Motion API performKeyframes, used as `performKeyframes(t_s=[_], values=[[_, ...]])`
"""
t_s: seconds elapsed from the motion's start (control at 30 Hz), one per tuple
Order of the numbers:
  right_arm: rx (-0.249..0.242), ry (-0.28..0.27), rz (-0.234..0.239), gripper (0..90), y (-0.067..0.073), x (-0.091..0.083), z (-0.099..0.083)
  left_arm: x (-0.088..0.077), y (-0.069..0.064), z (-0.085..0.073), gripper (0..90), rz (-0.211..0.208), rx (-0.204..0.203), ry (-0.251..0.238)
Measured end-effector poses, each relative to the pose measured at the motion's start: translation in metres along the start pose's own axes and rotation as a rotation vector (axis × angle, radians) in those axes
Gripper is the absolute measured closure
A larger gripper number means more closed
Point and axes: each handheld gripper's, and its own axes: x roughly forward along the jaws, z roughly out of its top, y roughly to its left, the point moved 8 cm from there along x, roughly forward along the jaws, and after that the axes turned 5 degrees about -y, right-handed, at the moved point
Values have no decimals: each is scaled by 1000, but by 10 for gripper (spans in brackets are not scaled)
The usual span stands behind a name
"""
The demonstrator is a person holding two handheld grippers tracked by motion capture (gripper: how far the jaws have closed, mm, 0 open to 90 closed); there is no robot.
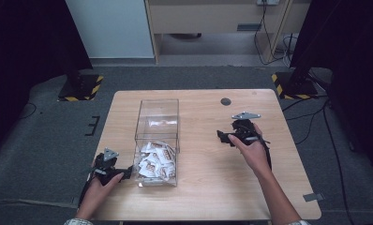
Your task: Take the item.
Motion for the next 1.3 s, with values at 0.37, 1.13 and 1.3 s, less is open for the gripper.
performKeyframes(t_s=[0.37, 1.13, 1.3], values=[[-7, -45, 7, 81, 2, -17, 11, 0, 0, 0, 0, 0, 0, 0], [2, -60, -13, 72, -8, -59, -11, 0, -1, 0, 0, 2, 0, 0], [9, -53, -12, 71, -8, -64, -24, 0, -1, 0, 0, 2, -1, 0]])
